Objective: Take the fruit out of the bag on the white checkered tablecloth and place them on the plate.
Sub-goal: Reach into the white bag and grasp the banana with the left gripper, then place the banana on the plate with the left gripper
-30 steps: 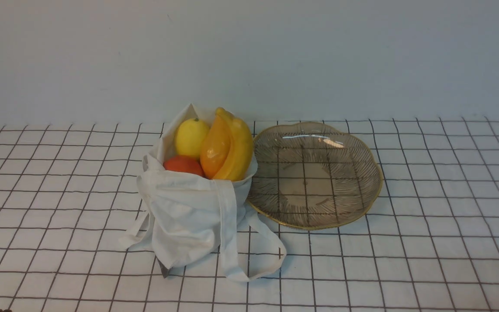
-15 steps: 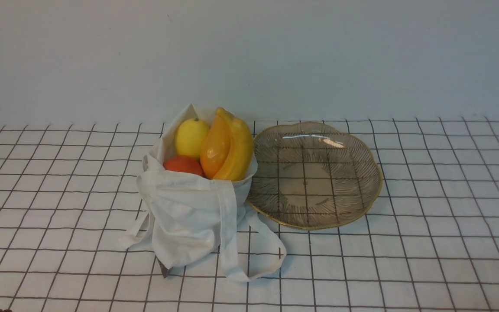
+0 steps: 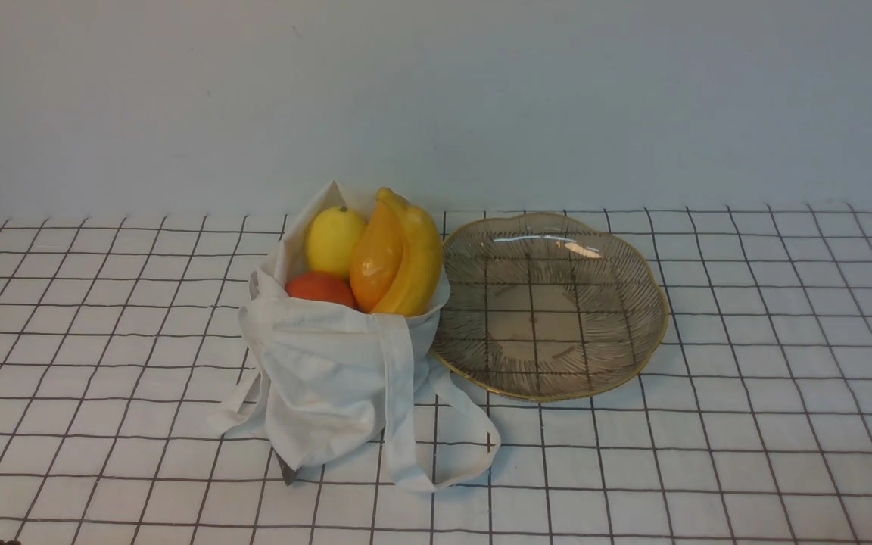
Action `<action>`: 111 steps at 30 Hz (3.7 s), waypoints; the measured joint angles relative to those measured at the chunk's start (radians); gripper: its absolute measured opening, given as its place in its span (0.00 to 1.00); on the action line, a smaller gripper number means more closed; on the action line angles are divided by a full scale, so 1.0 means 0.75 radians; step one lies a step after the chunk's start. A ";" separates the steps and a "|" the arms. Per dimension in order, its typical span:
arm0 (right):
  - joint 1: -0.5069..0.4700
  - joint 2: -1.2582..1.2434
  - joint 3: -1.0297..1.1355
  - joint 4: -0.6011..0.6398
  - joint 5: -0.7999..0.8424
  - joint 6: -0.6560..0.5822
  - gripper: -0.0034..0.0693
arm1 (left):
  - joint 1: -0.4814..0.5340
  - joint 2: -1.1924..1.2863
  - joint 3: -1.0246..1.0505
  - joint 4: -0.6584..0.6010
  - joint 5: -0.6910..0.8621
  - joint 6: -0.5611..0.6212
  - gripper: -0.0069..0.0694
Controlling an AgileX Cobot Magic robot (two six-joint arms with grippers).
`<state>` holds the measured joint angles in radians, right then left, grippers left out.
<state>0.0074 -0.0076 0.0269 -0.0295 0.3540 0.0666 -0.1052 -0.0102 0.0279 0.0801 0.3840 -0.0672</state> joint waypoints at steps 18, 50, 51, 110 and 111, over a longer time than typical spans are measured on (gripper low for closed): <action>0.000 0.000 0.000 0.000 0.000 0.000 0.03 | 0.000 0.000 0.001 -1.206 -0.044 -0.656 0.08; 0.000 0.000 0.000 0.000 0.001 0.000 0.03 | -0.033 1.531 -1.304 -0.619 0.820 0.004 0.08; 0.000 0.000 0.000 0.000 0.001 0.000 0.03 | -0.068 1.606 -1.356 -0.626 0.820 0.019 0.09; 0.000 0.000 0.000 0.000 0.001 0.000 0.03 | -0.343 2.258 -2.090 -0.702 0.135 -0.224 0.19; 0.000 0.000 0.000 0.000 0.001 0.000 0.03 | -0.344 2.243 -2.095 -0.746 0.113 -0.224 0.19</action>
<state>0.0074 -0.0076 0.0269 -0.0295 0.3549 0.0666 -0.3632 1.6720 -1.5433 -0.4796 0.4687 -0.2353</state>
